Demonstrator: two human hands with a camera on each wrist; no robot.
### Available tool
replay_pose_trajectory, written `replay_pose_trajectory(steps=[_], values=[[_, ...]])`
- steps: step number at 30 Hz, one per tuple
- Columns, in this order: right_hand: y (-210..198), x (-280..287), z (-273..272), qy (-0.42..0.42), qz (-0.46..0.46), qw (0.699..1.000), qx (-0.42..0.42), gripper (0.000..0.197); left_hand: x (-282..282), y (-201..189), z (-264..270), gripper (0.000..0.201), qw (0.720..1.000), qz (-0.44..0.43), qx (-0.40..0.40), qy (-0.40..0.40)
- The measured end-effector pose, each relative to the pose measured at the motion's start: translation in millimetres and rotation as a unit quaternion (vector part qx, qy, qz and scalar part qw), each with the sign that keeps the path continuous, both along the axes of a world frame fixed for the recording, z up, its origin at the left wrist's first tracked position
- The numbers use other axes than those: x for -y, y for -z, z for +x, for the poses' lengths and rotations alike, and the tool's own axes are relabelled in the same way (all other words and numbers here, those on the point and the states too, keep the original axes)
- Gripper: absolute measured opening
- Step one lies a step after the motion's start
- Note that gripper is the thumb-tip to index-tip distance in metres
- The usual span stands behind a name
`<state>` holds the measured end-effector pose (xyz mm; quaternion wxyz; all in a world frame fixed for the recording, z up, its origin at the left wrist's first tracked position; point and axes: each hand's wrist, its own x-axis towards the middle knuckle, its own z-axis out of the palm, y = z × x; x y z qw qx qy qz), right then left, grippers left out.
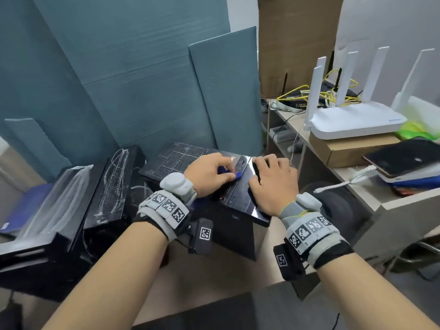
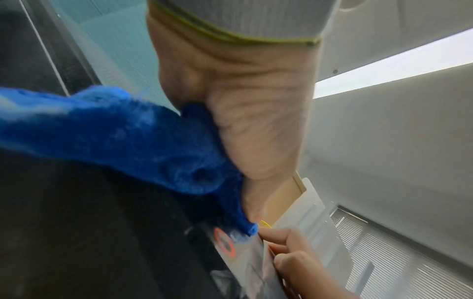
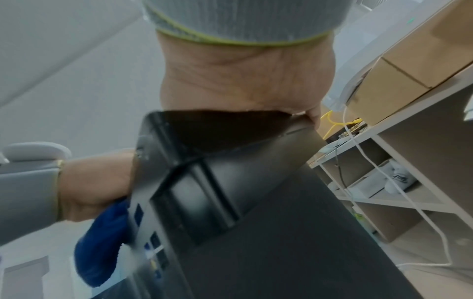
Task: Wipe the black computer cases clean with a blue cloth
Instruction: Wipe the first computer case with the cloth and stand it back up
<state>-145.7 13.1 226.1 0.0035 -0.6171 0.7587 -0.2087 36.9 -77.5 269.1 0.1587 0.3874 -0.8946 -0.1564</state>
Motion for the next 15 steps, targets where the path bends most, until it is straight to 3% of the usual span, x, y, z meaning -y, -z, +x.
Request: replay_pose_trajectory(steps=[3, 6, 15], values=[[2.0, 0.8, -1.7, 0.003, 0.003, 1.0, -0.005, 0.048, 1.6, -0.2, -14.8, 0.015, 0.999, -0.006, 0.008, -0.05], [4.1, 4.5, -13.8, -0.003, 0.014, 1.0, 0.011, 0.042, -3.0, -1.0, -26.1, 0.014, 0.997, 0.002, -0.007, -0.071], [4.9, 6.6, -8.5, 0.011, 0.001, 0.999, 0.044, 0.04, -9.3, -7.5, -9.8, 0.008, 0.998, 0.049, -0.003, -0.04]])
